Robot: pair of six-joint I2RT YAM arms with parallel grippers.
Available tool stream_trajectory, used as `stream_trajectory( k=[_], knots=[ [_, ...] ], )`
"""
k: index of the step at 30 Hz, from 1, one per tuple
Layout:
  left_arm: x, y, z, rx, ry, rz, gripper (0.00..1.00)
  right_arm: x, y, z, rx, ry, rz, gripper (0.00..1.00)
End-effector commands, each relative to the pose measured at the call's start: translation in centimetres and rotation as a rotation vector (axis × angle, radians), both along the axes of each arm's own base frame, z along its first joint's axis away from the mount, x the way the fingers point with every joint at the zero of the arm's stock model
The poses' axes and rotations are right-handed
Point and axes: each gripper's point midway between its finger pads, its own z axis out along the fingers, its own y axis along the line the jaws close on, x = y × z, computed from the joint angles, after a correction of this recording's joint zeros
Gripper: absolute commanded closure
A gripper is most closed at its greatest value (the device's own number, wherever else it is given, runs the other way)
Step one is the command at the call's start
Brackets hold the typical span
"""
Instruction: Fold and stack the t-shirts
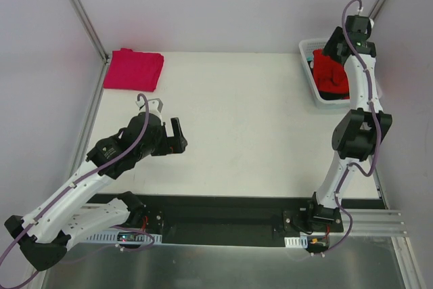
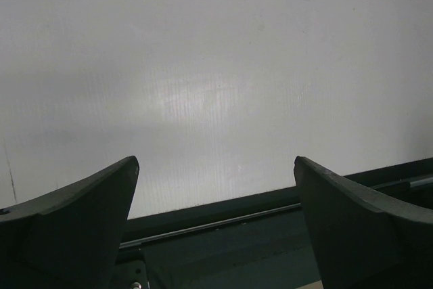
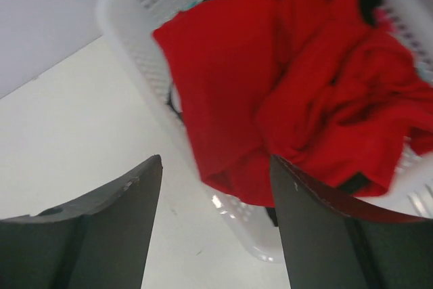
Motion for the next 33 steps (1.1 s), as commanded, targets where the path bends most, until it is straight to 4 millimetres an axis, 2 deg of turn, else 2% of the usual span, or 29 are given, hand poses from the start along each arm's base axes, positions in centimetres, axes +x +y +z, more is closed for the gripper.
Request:
stream_trajectory(
  k=[1,4,8,11,14,15,18,19,20,21,22,24,25,27,28,29,31,32,33],
  knots=[
    [-0.2,0.0,1.3,-0.029,-0.033,-0.007,0.01,-2.5,-6.4,0.8,-0.201,0.006,-0.234,0.32],
    [-0.3,0.3,1.4,-0.028,-0.044,-0.004,0.01,-3.3,-8.2,-1.0,-0.254,0.081,-0.267,0.32],
    [-0.3,0.4,1.4,-0.028,-0.048,-0.008,0.01,-3.4,-8.8,-5.7,-0.242,0.188,-0.255,0.32],
    [-0.3,0.3,1.6,-0.031,-0.05,-0.014,0.01,-2.9,-8.9,-7.7,-0.237,0.222,-0.233,0.35],
    [-0.4,0.3,1.5,-0.034,-0.05,-0.014,0.01,-2.6,-9.2,-8.3,-0.24,0.233,-0.232,0.51],
    [-0.4,0.3,1.6,-0.035,-0.05,-0.013,0.01,-2.5,-9.4,-9.1,-0.236,0.248,-0.233,0.52],
    [-0.4,0.1,1.5,-0.037,-0.043,-0.012,0.01,-2.6,-9.5,-9.8,-0.226,0.269,-0.237,0.6],
    [-0.3,0.0,1.6,-0.036,-0.041,-0.013,0.01,-2.5,-9.5,-9.5,-0.226,0.264,-0.24,0.64],
    [-0.2,0.0,1.6,-0.036,-0.04,-0.013,0.01,-2.4,-9.3,-9.2,-0.21,0.254,-0.241,0.83],
    [-0.2,-0.1,1.7,-0.037,-0.039,-0.016,0.01,-2.3,-9.1,-8.8,-0.201,0.244,-0.238,0.91],
    [-0.1,-0.2,1.6,-0.034,-0.034,-0.015,0.01,-2.2,-9.0,-7.7,-0.195,0.217,-0.242,0.98],
    [0.0,-0.3,1.4,-0.028,-0.027,-0.017,0.01,-1.8,-8.5,-5.9,-0.18,0.169,-0.23,0.99],
    [0.0,-0.4,1.2,-0.026,-0.018,-0.015,0.01,-1.8,-8.4,-3.7,-0.162,0.114,-0.245,0.99],
    [0.0,-0.5,1.0,-0.029,-0.01,-0.014,0.01,-1.4,-7.8,-0.7,-0.139,0.034,-0.224,0.99],
    [0.0,-0.5,0.9,-0.033,-0.009,-0.013,0.01,-1.1,-7.4,2.1,-0.131,-0.044,-0.207,0.99],
    [-0.1,-0.5,0.8,-0.034,-0.007,-0.013,0.01,-0.9,-6.5,3.7,-0.105,-0.089,-0.168,0.99],
    [0.0,-0.7,0.9,-0.044,-0.011,-0.015,0.01,-0.2,-5.5,8.6,-0.065,-0.233,-0.126,0.99],
    [0.0,-0.8,0.9,-0.049,-0.013,-0.017,0.01,-0.7,-4.1,12.3,-0.028,-0.327,-0.071,0.99],
    [0.0,-0.8,0.9,-0.053,-0.013,-0.016,0.01,-0.9,-3.4,14.5,-0.008,-0.391,-0.044,0.99]
  ],
)
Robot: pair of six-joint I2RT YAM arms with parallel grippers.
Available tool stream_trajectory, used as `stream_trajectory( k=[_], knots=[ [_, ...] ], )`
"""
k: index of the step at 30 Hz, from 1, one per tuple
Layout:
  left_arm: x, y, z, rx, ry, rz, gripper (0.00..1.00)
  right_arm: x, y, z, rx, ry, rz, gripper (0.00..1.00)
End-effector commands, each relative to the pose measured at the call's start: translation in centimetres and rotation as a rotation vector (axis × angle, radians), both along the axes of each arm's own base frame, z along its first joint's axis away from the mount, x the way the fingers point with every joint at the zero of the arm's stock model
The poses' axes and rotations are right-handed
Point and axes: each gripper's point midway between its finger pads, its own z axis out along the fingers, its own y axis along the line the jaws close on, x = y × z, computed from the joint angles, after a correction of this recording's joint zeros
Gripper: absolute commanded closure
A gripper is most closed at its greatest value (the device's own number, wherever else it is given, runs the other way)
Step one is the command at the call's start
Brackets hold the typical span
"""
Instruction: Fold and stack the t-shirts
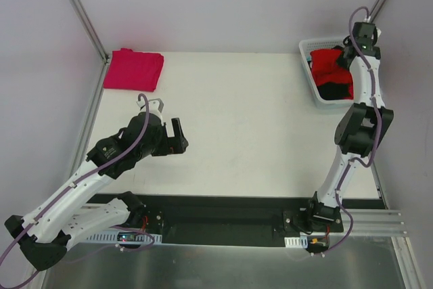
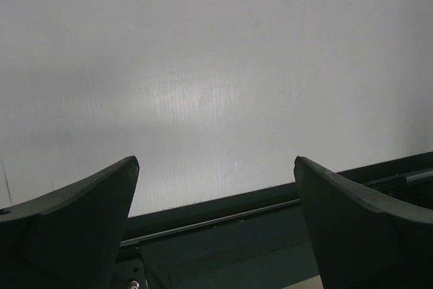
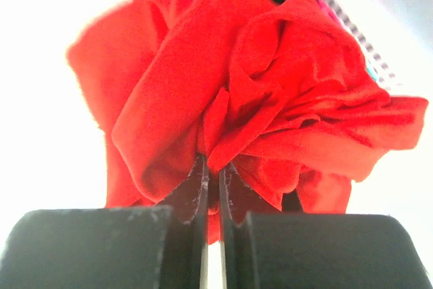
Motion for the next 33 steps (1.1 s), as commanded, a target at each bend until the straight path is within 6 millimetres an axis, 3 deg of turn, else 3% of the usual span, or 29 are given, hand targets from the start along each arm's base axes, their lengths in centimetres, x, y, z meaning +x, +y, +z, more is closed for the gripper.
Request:
stream_trajectory(
  k=[1,2,5,7,10,13,16,18,19,20,28,33],
  knots=[
    [0.1,-0.7,0.9,-0.046,-0.015,-0.008,0.01,0.6,4.6,23.2,0.085,-0.639,0.175,0.99],
    [0.0,-0.6,0.9,-0.049,-0.015,-0.007,0.01,-0.5,6.3,26.6,0.111,-0.724,0.245,0.99],
    [-0.1,-0.7,0.8,-0.06,-0.011,-0.009,0.01,-2.6,8.1,34.2,0.147,-0.943,0.311,0.99],
    [-0.3,-0.7,0.7,-0.066,-0.011,-0.009,0.01,-5.4,9.0,39.9,0.14,-1.103,0.336,0.99],
    [-0.3,-0.6,0.5,-0.068,-0.014,-0.005,0.01,-9.7,10.9,46.2,0.197,-1.31,0.396,0.99],
    [-0.3,-0.7,0.2,-0.066,-0.01,-0.005,0.01,-13.8,13.1,50.9,0.355,-1.474,0.465,0.99],
    [-0.1,-0.9,0.0,-0.068,-0.005,-0.001,0.01,-16.8,15.9,53.2,0.65,-1.547,0.57,0.99],
    [0.0,-1.0,-0.1,-0.072,-0.003,0.002,0.01,-17.1,18.1,52.3,0.888,-1.479,0.646,0.99],
    [0.1,-1.1,-0.1,-0.078,-0.005,0.001,0.01,-17.9,18.9,52.4,0.938,-1.469,0.687,0.99],
    [0.1,-1.2,-0.2,-0.077,-0.003,-0.002,0.01,-17.8,20.3,51.2,0.982,-1.399,0.737,0.99],
    [0.7,-1.8,-0.3,-0.083,-0.006,-0.006,0.01,-20.5,25.2,46.8,0.958,-1.139,0.914,0.99],
    [1.0,-2.3,0.0,-0.098,-0.004,-0.005,0.01,-22.9,27.7,46.4,0.974,-1.083,0.977,0.99]
  ],
)
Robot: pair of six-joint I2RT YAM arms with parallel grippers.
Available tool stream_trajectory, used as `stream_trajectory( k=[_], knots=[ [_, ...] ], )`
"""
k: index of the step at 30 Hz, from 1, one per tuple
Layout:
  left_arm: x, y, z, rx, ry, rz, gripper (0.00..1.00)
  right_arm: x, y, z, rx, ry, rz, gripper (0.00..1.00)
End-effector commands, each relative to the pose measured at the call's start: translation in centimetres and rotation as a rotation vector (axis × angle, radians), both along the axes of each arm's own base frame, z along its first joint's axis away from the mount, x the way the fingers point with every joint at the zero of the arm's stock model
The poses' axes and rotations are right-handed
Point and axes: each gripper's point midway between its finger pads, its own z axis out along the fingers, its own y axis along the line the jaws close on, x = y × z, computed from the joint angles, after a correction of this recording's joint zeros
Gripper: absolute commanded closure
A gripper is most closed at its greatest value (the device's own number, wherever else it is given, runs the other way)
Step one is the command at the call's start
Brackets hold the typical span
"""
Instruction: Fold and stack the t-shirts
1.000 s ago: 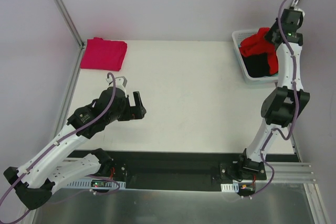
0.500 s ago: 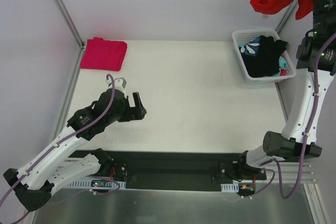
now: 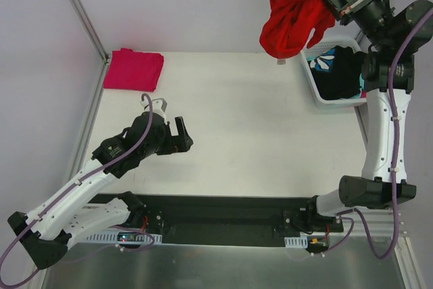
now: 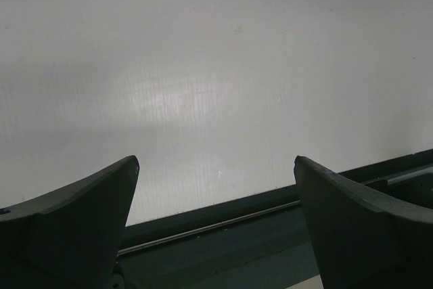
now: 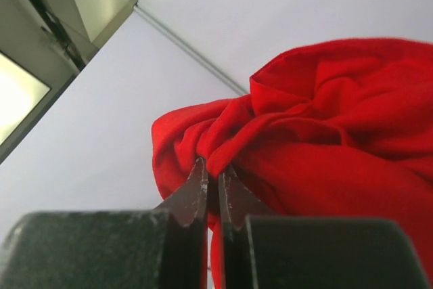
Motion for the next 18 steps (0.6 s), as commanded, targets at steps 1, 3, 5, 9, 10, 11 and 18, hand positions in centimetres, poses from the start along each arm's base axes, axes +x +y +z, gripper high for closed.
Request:
stream_trajectory(
  k=[1,3,5,9,10,11,18],
  knots=[
    [0.4,-0.9,0.5,-0.042,-0.003,-0.002,0.01,-6.9,2.9,3.2,-0.061,-0.138,0.091,0.99],
    [0.5,-0.9,0.4,-0.04,-0.007,0.003,0.01,-7.5,3.9,3.0,-0.08,-0.142,0.115,0.99],
    [0.5,-0.9,0.3,-0.034,-0.006,0.005,0.01,-8.2,4.7,2.9,-0.086,-0.14,0.139,0.99],
    [0.7,-0.7,-0.4,-0.016,0.003,0.013,0.01,-9.3,5.4,2.0,-0.097,-0.125,0.173,0.93],
    [0.7,-0.8,-0.5,-0.013,0.006,0.012,0.01,-9.6,5.5,1.8,-0.101,-0.122,0.178,0.64],
    [0.7,-0.8,-0.5,-0.013,0.008,0.011,0.01,-10.5,5.4,1.8,-0.104,-0.132,0.18,0.43],
    [0.9,-1.2,-0.3,-0.021,0.011,0.003,0.01,-11.7,5.1,-2.0,-0.185,-0.089,0.143,0.15]
  ],
)
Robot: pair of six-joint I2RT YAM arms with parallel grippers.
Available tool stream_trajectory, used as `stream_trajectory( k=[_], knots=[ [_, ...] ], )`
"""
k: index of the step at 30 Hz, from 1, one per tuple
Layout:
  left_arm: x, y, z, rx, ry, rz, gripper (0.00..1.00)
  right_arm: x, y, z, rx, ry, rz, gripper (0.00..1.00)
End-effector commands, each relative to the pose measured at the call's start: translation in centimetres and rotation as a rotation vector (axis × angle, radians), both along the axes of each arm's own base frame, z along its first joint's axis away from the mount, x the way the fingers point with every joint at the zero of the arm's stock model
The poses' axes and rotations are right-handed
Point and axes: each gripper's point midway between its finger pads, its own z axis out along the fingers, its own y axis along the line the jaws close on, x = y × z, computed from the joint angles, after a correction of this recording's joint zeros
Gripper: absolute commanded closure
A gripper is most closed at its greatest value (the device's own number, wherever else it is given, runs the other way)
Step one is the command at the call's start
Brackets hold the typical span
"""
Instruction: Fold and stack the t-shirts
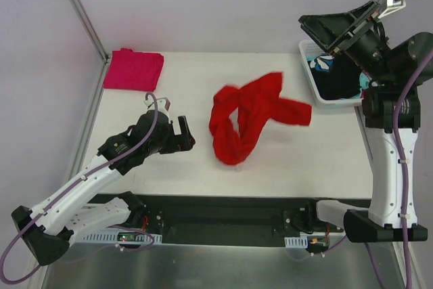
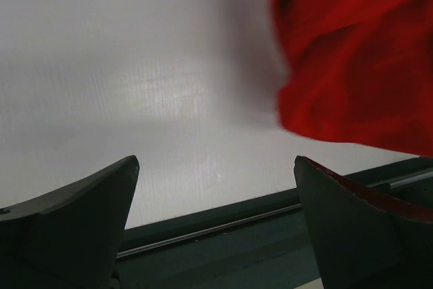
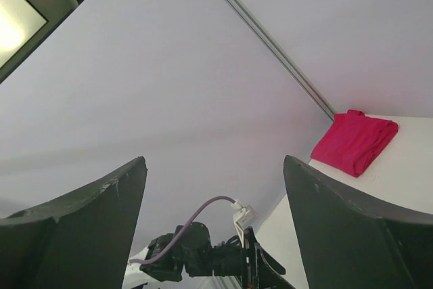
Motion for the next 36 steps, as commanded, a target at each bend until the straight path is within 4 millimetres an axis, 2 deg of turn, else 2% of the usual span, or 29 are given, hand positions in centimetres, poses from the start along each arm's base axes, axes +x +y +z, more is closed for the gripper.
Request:
stream_trajectory(
  k=[1,3,5,6,8,9,11,12,13,14,15,16,17,19,20,24,28,31,36],
  knots=[
    [0.2,-0.5,0.4,-0.024,-0.01,-0.004,0.01,-2.0,0.1,-1.0,-0.058,-0.037,-0.001,0.15],
    [0.2,-0.6,0.4,-0.024,-0.008,-0.007,0.01,-2.6,0.0,-1.7,-0.064,-0.029,0.002,0.15],
    [0.2,-0.6,0.3,-0.02,-0.007,-0.005,0.01,-2.3,0.2,-3.8,-0.085,0.024,0.009,0.15],
    [0.3,-0.5,0.3,-0.016,-0.008,-0.004,0.01,-3.0,0.2,-4.4,-0.098,0.027,0.013,0.16],
    [0.5,-0.4,0.0,-0.001,-0.008,0.001,0.01,-2.9,0.3,-8.2,-0.167,0.103,0.012,0.16],
    [0.5,-0.4,-0.1,0.005,-0.007,-0.001,0.01,-3.5,0.3,-9.2,-0.193,0.117,0.001,0.17],
    [0.7,-0.3,-1.1,0.036,0.013,0.009,0.01,-3.5,0.0,-14.9,-0.307,0.228,-0.015,0.18],
    [0.8,-0.3,-1.6,0.049,0.027,0.011,0.01,-3.8,-0.4,-16.6,-0.345,0.249,-0.05,0.19],
    [0.9,-0.5,-2.5,0.066,0.055,0.019,0.01,-3.5,-0.7,-20.3,-0.39,0.337,-0.06,0.2],
    [0.9,-0.6,-3.3,0.077,0.079,0.021,0.01,-3.9,-1.2,-23.0,-0.448,0.389,-0.069,0.21],
    [0.9,-0.9,-3.8,0.085,0.094,0.017,0.01,-3.8,-1.8,-25.3,-0.479,0.433,-0.103,0.23],
    [0.9,-1.2,-4.3,0.085,0.111,0.024,0.01,-4.4,-2.3,-26.6,-0.494,0.448,-0.125,0.25],
    [0.9,-1.6,-5.3,0.103,0.135,0.02,0.02,-4.6,-2.6,-30.1,-0.519,0.522,-0.127,0.27],
    [0.9,-2.7,-5.6,0.1,0.137,0.001,0.02,-5.1,-3.7,-32.5,-0.55,0.559,-0.182,0.3],
    [1.0,-3.0,-6.0,0.11,0.146,-0.004,0.02,-5.5,-3.8,-35.0,-0.568,0.612,-0.173,0.3],
    [0.7,-3.8,-6.8,0.119,0.157,-0.008,0.03,-6.7,-4.6,-38.9,-0.629,0.689,-0.188,0.32],
    [0.6,-4.4,-7.8,0.092,0.163,0.002,0.09,-7.5,-5.2,-40.5,-0.662,0.706,-0.197,0.34],
    [0.6,-5.5,-8.7,0.078,0.179,-0.012,0.09,-7.9,-5.0,-41.4,-0.661,0.733,-0.183,0.34],
    [0.6,-7.1,-8.6,0.08,0.182,-0.038,0.07,-8.3,-4.4,-43.0,-0.661,0.765,-0.157,0.36]
  ],
)
